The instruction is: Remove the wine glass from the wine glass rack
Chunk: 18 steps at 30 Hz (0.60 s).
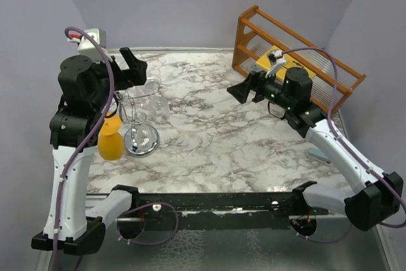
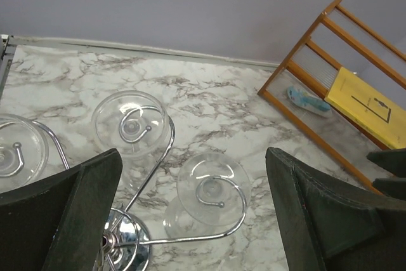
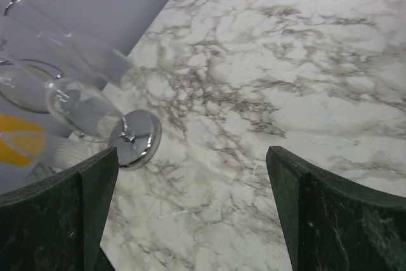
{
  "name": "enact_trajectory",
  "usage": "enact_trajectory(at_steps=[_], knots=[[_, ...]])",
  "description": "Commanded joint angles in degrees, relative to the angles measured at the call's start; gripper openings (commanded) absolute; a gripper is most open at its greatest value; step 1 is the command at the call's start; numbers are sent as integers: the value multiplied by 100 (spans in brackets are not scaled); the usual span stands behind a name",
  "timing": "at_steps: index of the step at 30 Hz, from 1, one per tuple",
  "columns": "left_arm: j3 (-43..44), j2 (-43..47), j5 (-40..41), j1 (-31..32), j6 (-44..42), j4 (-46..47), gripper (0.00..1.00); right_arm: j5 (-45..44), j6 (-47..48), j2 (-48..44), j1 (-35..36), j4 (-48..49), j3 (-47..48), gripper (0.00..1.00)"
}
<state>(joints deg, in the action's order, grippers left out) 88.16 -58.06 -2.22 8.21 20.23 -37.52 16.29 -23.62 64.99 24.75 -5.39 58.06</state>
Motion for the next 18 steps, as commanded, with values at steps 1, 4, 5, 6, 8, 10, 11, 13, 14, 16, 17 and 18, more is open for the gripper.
enact_trajectory(at_steps=[1, 4, 5, 6, 8, 10, 11, 13, 14, 16, 17, 18], knots=[[250, 260, -329, -47, -37, -625, 99, 1571, -696, 481, 47, 545, 226, 99], [279, 460, -327, -49, -43, -851, 99, 1943, -893, 663, 62, 664, 258, 99], [281, 536, -277, -50, -38, -942, 99, 2007, -943, 693, 72, 681, 257, 99], [266, 635, -137, -51, 4, -1025, 99, 2068, -974, 715, 93, 693, 253, 99], [196, 849, 124, -53, 104, -1153, 98, 2138, -1049, 720, 130, 741, 217, 99], [115, 1072, 408, -53, 219, -1280, 97, 2186, -1123, 717, 158, 773, 176, 99], [100, 1176, 578, -56, 297, -1377, 96, 2213, -1146, 705, 168, 783, 157, 99], [113, 1313, 961, -56, 481, -1617, 95, 2235, -1149, 696, 168, 741, 137, 99], [128, 1371, 1146, -57, 603, -1754, 94, 2232, -1135, 684, 170, 691, 131, 99], [113, 1504, 1443, -56, 885, -2018, 93, 2212, -1097, 629, 170, 627, 87, 99], [81, 1580, 1544, -56, 956, -2111, 92, 2197, -1085, 590, 169, 612, 51, 99], [52, 1665, 1656, -56, 1023, -2203, 91, 2187, -1072, 559, 169, 606, 13, 99]])
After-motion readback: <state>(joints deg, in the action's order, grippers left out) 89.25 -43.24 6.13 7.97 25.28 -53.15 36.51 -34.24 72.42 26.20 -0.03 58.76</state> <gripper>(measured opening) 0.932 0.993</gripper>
